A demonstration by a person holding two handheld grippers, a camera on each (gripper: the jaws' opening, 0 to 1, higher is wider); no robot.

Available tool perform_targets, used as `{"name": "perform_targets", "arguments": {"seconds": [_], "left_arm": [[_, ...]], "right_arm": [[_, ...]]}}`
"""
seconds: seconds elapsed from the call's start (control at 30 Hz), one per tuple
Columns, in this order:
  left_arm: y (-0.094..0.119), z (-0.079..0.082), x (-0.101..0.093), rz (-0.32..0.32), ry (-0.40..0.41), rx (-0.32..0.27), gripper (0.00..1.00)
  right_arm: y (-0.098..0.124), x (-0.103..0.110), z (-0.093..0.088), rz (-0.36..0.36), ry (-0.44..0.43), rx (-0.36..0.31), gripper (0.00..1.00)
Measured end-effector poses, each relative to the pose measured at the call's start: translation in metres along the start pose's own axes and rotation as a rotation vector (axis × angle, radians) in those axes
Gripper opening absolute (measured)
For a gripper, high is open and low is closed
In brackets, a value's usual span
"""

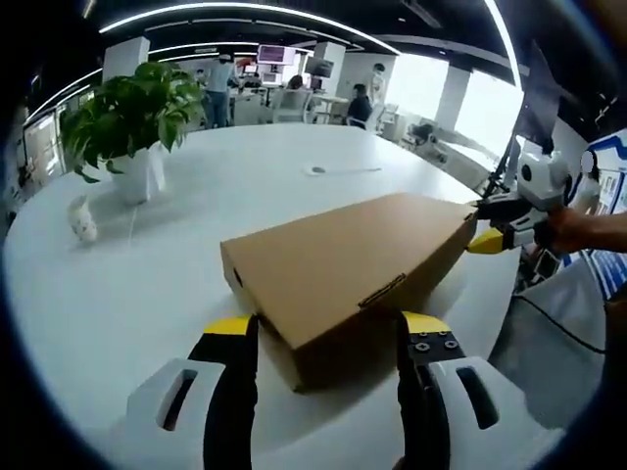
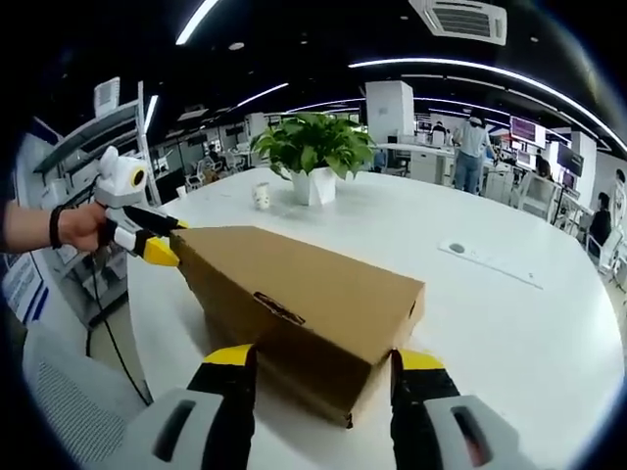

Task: Operate the shoe box by opening the lid, removing the specified soft item, and placing it in the target area until the item is outside and the box remains undamaged.

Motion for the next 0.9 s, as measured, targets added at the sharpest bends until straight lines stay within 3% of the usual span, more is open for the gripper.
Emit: {"name": "perform_targets", "arguments": {"seconds": [0.1, 0.43, 0.9], "left_arm": [[0.003, 0.007, 0.001, -0.01, 0.022, -0.022, 0.56], [0.007, 0.027, -0.003, -0.01, 0.007, -0.065, 0.57], [0.01, 0.061, -0.007, -0.017, -0.042, -0.116, 0.55]], "right_arm": [[0.001, -0.001, 0.003, -0.009, 0.044, -0.006, 0.52], [0.0, -0.014, 0.015, -0.064, 0.074, -0.036, 0.47], [-0.002, -0.039, 0.034, -0.18, 0.109, -0.068, 0.29]]}}
Point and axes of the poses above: the point that each gripper's makers call its tool centre point, and the gripper's own axes: y roughly backward along the fingers, x roughly to its left, z roughly out of its top, the point moved 5 cm from there along y, roughly backward along the fingers, and after that the axes turned 11 degrees about y, right-handed, at the moved point
